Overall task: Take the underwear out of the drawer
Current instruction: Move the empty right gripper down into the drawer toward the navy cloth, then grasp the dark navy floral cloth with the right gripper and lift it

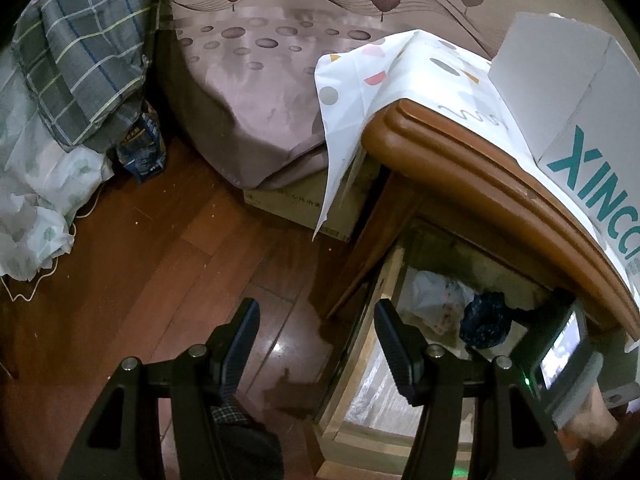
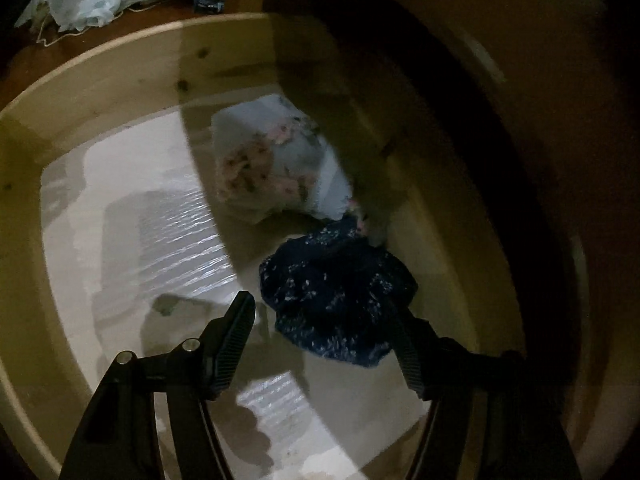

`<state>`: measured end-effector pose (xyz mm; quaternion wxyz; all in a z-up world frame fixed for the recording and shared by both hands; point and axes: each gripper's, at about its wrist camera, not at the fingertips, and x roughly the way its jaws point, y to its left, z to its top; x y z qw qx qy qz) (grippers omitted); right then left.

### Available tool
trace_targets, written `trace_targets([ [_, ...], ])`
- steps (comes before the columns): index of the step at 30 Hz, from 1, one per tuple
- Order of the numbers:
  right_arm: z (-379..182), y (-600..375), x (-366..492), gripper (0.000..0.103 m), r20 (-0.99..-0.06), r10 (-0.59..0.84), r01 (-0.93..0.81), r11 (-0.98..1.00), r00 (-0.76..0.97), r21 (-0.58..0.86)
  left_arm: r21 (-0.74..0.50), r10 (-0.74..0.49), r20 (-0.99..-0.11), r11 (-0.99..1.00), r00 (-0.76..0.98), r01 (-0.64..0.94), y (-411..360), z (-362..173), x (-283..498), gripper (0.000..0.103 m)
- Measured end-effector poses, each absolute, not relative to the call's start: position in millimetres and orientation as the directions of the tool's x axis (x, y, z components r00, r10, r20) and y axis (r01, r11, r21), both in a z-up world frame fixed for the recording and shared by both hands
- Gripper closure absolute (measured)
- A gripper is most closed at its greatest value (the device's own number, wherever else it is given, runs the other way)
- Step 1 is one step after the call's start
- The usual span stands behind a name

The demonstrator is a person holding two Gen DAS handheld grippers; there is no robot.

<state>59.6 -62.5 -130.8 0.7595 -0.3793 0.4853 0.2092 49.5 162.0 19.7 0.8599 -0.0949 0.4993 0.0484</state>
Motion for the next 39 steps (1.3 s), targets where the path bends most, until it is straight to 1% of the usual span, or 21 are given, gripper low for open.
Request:
trace_targets([
  [7, -138, -68, 69, 0.038, -0.891, -0.015, -0.686, 0.632, 0.454, -0.36, -0.1, -0.004, -0.869, 0.981, 0.496, -0.168, 160, 19, 49, 0.042],
  [11, -140, -70, 69, 0.039, -0.891, -0.003, -0.68, 0.645, 0.454, -0.349, -0.087, 0.003, -0.871, 0.983, 0.491, -0.161, 159, 18, 49, 0.042],
  [16, -141, -80, 65, 0.062, -0.919, 0.04, -0.693, 0.67, 0.393, -0.267, -0.08, 0.008, -0.872, 0.984, 0.49, -0.159, 157, 16, 49, 0.042],
  [21, -140, -86, 65, 0.067, -0.944, 0.051, -0.702, 0.682, 0.325, -0.205, -0.071, 0.015, -0.874, 0.985, 0.485, -0.158, 157, 15, 50, 0.042],
  [28, -140, -99, 52, 0.073, -0.979, 0.028, -0.712, 0.69, 0.201, -0.127, -0.066, 0.018, -0.876, 0.986, 0.483, -0.156, 157, 15, 51, 0.042],
  [34, -138, -111, 35, 0.08, -0.992, -0.037, -0.711, 0.694, 0.121, -0.113, -0.042, 0.029, -0.877, 0.99, 0.48, -0.137, 152, 13, 51, 0.042],
  [39, -116, -123, 21, 0.081, -0.993, -0.028, -0.66, 0.744, 0.118, -0.099, -0.006, 0.043, -0.877, 0.995, 0.478, -0.101, 142, 11, 51, 0.042],
])
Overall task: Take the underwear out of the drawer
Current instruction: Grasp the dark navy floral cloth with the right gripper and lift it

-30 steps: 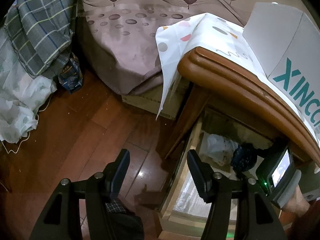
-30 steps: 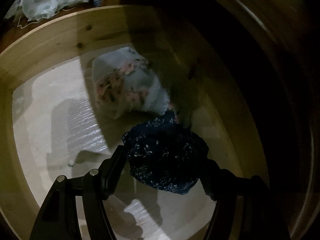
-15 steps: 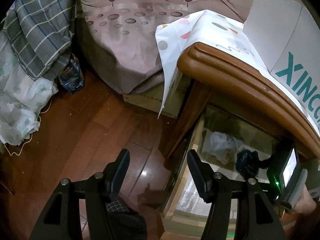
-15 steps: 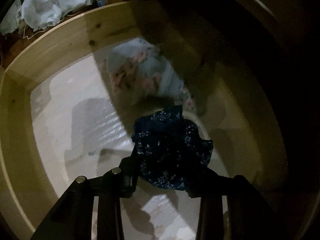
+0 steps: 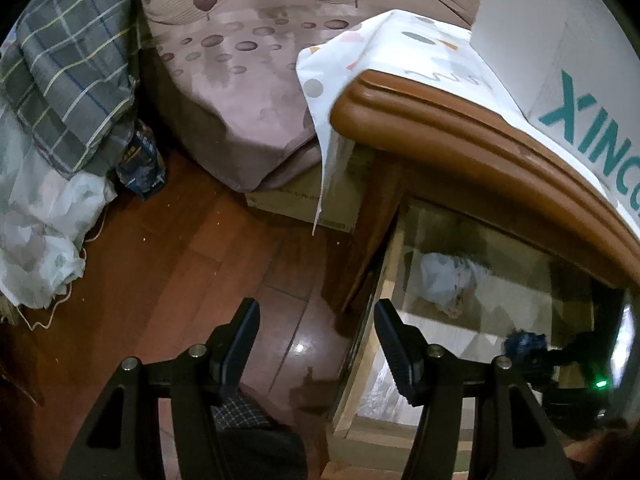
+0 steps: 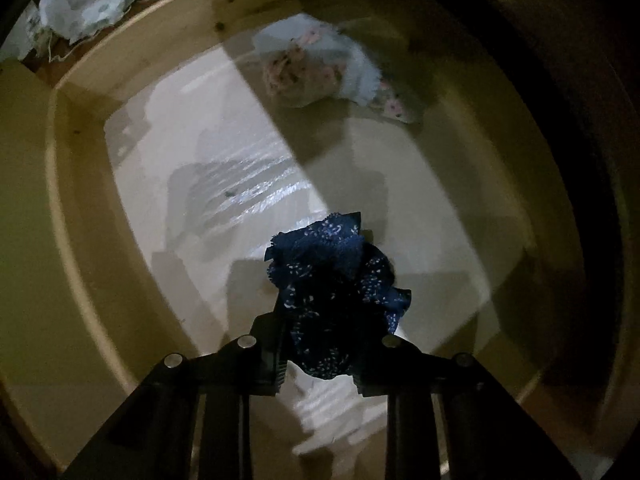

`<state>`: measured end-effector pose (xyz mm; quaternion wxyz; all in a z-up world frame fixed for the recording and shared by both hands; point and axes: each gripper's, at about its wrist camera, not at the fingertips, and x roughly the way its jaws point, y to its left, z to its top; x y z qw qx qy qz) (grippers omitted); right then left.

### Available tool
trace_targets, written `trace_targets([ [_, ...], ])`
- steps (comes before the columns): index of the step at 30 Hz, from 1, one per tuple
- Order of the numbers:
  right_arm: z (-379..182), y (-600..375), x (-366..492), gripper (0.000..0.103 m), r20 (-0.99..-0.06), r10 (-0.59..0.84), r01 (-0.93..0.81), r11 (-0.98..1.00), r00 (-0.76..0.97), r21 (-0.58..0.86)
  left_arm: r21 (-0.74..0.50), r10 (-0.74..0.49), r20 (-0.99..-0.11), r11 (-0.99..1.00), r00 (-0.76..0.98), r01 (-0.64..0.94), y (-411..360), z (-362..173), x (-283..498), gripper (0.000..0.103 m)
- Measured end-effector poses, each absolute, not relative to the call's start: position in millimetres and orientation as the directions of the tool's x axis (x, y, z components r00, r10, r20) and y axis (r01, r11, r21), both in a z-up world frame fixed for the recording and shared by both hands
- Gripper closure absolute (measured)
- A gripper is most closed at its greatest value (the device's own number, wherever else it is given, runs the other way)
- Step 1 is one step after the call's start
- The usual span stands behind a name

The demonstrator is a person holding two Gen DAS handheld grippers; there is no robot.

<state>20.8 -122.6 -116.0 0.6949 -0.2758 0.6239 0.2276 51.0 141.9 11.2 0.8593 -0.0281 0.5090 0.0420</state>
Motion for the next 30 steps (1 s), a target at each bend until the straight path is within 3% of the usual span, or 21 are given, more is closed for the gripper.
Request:
trace_targets([
  [9, -67, -160, -1, 0.081, -0.973, 0.088, -0.296, 0.955, 0.212, 0.022, 0.05, 0.062, -0.869, 0.998, 0.49, -0.038, 124, 9, 49, 0.042],
  [15, -56, -171, -25, 0.08, -0.946, 0.109, -0.072, 0.993, 0.304, 0.092, 0.129, 0.103, -0.855, 0.992, 0.507, 0.015, 109, 6, 45, 0.042],
  [30, -32, -204, -59, 0.08, -0.909, 0.092, 0.111, 0.983, 0.406, 0.149, 0.372, 0.184, -0.802, 0.898, 0.568, 0.234, 47, -13, 29, 0.042],
])
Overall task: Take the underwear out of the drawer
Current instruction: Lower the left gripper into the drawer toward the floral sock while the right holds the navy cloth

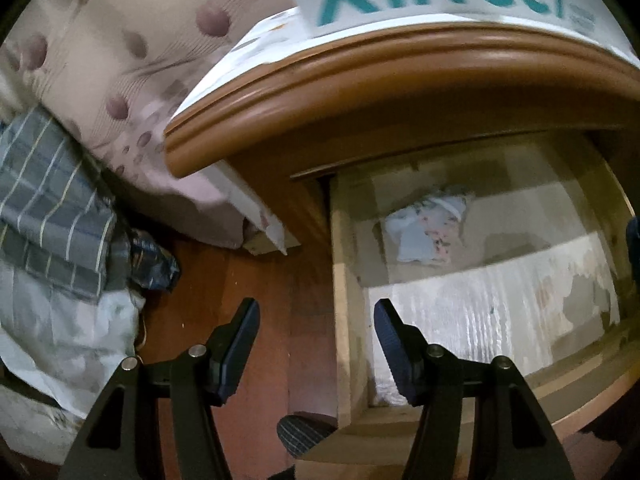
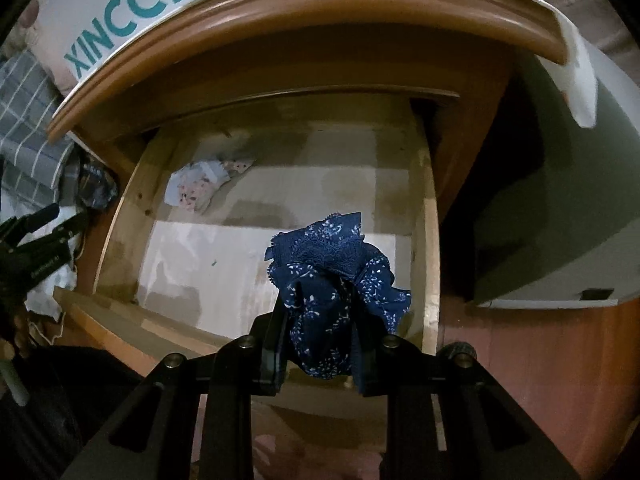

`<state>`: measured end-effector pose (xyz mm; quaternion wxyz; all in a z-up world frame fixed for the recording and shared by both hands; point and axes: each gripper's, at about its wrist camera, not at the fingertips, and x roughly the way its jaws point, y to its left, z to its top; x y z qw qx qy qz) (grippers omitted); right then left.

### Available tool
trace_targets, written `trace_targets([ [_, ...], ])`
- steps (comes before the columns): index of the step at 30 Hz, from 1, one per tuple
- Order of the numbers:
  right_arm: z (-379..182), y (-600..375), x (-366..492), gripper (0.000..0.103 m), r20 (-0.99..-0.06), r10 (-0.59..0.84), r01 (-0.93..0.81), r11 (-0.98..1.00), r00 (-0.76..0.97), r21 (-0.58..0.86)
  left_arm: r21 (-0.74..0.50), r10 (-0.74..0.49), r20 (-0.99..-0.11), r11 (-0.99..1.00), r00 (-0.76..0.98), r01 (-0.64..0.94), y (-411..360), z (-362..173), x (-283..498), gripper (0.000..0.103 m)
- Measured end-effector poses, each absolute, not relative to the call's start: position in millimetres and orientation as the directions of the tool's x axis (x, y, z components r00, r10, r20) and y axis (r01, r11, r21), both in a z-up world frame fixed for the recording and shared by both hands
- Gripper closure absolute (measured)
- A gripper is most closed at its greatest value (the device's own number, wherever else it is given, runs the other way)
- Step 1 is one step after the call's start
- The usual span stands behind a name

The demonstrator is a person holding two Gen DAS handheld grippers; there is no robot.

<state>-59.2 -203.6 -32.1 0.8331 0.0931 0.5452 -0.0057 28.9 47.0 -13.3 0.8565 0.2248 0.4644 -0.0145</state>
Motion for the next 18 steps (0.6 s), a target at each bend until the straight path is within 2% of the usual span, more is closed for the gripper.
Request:
trace_targets([
  [18, -32, -215, -56, 0.08, -0.894, 0.142, 0.15, 0.963, 0.424, 0.224, 0.567, 0.264, -0.722, 0.755, 0.64, 0.329, 11, -36, 21, 0.042],
])
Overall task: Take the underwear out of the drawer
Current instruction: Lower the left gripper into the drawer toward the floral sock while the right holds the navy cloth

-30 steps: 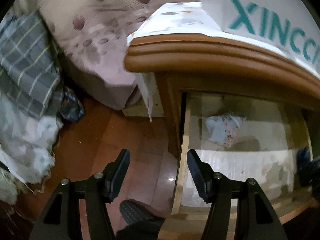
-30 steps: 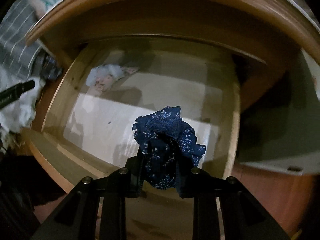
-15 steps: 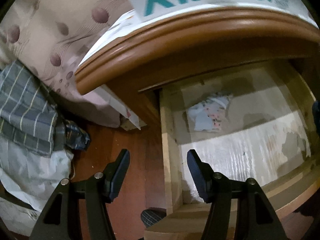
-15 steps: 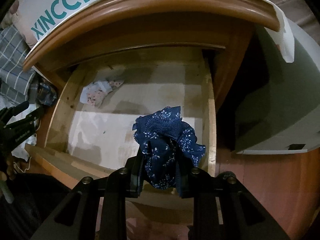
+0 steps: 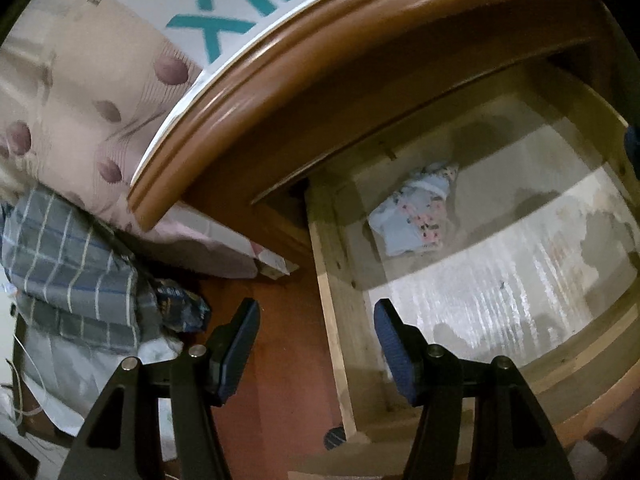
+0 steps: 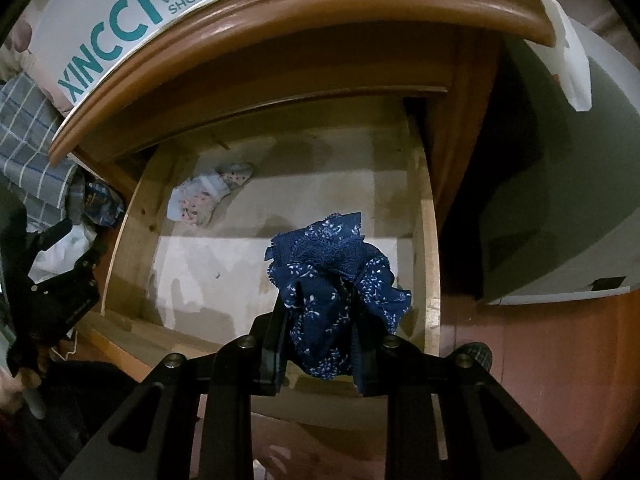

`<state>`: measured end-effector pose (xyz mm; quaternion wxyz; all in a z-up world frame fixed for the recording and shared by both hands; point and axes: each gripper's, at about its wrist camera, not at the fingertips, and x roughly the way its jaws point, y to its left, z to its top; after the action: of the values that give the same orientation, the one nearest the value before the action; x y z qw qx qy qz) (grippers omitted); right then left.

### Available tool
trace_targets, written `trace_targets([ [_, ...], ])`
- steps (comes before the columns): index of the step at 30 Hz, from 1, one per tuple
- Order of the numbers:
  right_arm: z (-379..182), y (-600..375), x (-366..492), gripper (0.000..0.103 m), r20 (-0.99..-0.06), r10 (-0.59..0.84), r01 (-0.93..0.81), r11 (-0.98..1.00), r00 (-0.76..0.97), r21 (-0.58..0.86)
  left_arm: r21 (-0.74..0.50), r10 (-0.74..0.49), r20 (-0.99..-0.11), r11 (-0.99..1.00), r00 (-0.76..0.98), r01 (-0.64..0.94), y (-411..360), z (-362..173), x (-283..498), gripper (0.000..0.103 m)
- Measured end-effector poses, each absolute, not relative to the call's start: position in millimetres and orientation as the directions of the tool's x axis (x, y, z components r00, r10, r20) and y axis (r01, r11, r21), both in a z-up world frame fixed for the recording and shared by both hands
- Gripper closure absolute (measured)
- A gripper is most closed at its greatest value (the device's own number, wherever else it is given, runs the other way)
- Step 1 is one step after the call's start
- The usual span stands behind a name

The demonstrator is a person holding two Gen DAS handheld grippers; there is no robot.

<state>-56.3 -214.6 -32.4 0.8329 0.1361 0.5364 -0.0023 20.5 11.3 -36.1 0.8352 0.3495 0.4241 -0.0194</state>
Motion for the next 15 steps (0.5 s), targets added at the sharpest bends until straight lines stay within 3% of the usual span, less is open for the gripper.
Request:
trace_targets([
  [9, -35, -221, -56, 0.08, -0.894, 0.165, 0.181, 0.949, 0.416, 0.259, 0.68, 0.23, -0.65, 0.602, 0.724, 0.419, -20, -52, 18, 0.042],
  [15, -38, -219, -54, 0.08, -0.898, 0.178, 0.179, 0.947, 0.403, 0.268, 0.617, 0.179, -0.732, 0.583, 0.657, 0.528, -32, -64, 35, 0.042],
])
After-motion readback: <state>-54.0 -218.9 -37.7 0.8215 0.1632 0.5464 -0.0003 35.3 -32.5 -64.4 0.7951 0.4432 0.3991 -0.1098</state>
